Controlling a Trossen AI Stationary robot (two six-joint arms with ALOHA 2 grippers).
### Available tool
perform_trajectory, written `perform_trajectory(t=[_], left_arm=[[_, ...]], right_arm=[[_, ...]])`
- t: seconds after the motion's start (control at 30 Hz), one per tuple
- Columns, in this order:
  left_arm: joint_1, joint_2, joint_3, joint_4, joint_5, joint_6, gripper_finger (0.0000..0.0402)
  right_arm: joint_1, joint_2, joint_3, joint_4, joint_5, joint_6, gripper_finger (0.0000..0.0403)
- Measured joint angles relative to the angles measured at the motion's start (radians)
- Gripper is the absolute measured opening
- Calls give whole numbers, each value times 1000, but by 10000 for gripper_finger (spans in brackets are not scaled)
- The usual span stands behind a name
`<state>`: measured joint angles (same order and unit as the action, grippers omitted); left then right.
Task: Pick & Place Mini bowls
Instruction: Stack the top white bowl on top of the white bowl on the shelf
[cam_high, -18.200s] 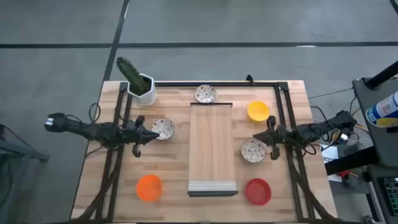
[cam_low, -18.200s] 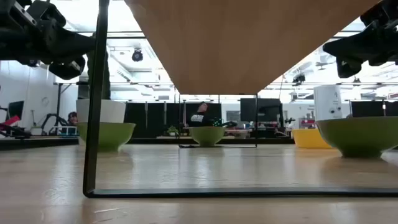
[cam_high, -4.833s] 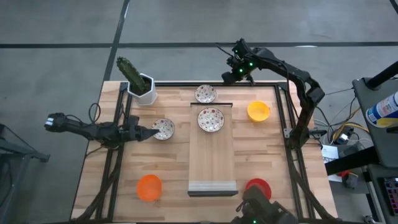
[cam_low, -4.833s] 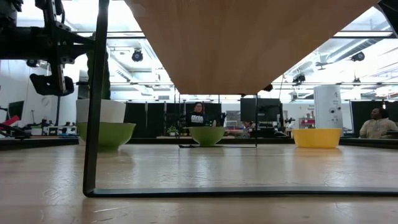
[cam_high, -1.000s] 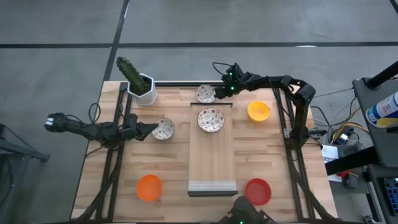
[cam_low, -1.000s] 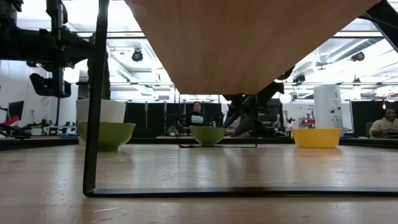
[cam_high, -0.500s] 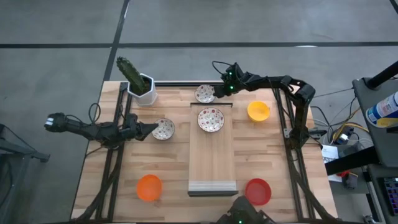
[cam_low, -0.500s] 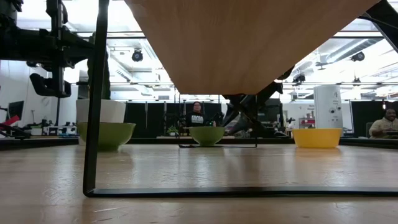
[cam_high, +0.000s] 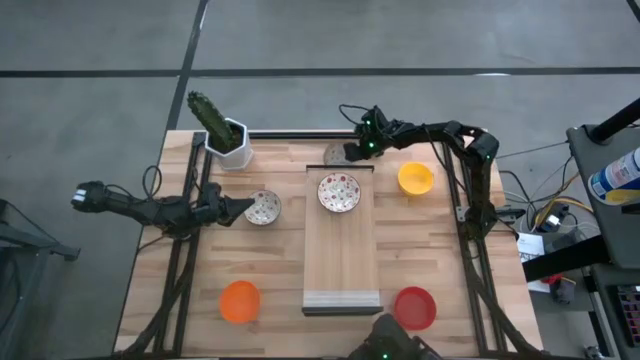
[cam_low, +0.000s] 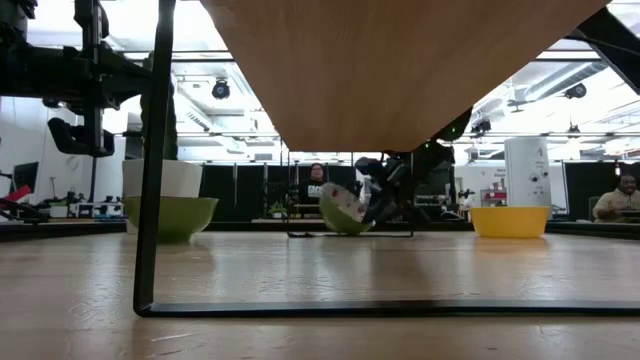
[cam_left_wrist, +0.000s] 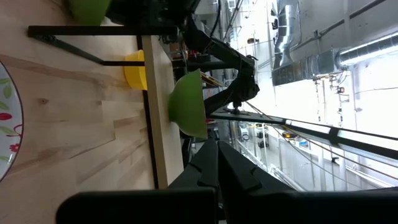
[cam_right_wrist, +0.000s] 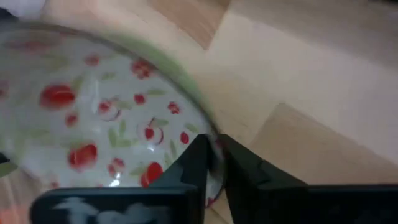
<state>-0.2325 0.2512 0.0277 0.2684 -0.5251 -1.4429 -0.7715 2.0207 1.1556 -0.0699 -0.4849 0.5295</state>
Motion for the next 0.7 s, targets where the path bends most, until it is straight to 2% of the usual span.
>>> perform_trajectory(t=[0.07, 0.4, 0.7], left_arm=[[0, 0, 0, 0, 0, 0, 3], [0, 0, 0, 0, 0, 1, 3], [1, 0, 0, 0, 0, 11, 3]], right_arm=[[2, -12, 5, -2, 7, -1, 15], [0, -62, 18, -15, 12, 3, 11], [-25, -161, 18, -121, 15, -29, 10]])
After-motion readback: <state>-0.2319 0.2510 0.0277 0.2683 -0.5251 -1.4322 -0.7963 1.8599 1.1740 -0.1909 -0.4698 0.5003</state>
